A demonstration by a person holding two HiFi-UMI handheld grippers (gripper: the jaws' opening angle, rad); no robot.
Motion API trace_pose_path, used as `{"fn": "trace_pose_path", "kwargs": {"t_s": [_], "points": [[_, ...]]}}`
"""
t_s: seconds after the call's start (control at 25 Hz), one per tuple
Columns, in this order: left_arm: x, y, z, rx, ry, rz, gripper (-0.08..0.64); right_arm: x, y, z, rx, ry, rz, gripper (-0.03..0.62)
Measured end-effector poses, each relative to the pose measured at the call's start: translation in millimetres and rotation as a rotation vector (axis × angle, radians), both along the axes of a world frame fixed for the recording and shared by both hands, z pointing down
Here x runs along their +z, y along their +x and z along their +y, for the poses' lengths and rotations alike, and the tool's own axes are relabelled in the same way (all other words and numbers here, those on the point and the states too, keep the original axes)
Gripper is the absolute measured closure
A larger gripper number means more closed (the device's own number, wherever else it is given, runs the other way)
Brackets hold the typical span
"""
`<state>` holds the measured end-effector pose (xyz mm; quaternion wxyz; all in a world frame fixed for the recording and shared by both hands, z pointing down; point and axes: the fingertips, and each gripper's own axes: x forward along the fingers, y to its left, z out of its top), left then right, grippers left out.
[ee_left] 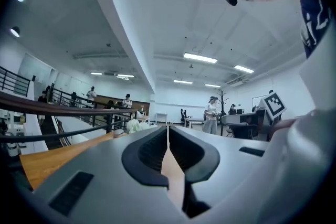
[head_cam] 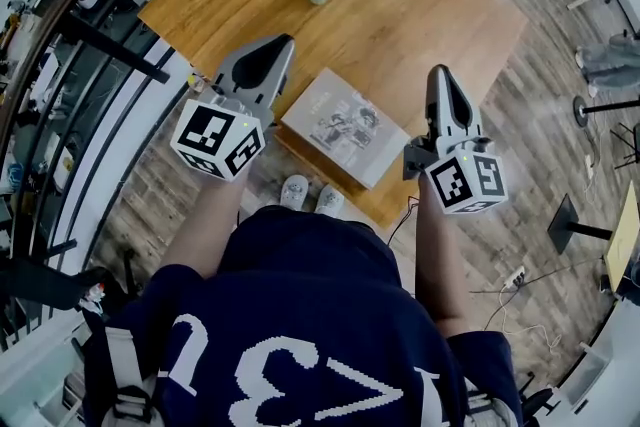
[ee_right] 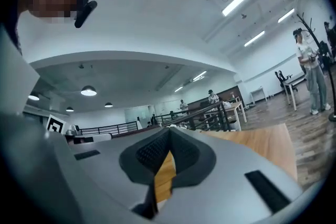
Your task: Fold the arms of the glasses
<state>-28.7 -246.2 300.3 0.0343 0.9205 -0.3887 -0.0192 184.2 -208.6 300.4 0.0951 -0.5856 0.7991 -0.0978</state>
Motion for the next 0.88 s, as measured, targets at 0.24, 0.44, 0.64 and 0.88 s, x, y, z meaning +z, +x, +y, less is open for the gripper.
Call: {"fn": "trace_pose_path", "kwargs": {"t_s": [0.24, 0.44, 0.64, 0.88], "points": [[-34.9, -3.6, 4.3, -0.022, 0.086, 0.042, 0.535, -33.5, -4.7, 7.1, 0.003, 0.074, 0.000, 0.568], [-45.5, -6.8, 9.3, -0.035, 0.115, 0.047, 0.535, -54.2, -10.3, 13.0, -0.015, 0.111, -0.028, 0.568], [-54.5, -8.0, 14.7, -0.049, 0.144, 0.033, 0.535, -65.9, -14.0, 17.9, -0.027, 0.130, -0.029, 0.568], [-57.9, -6.6, 14.7, -0.058, 0.156, 0.024, 0.535, -73.4, -16.3, 19.7, -0.038, 0.141, -0.027, 0.568]]}}
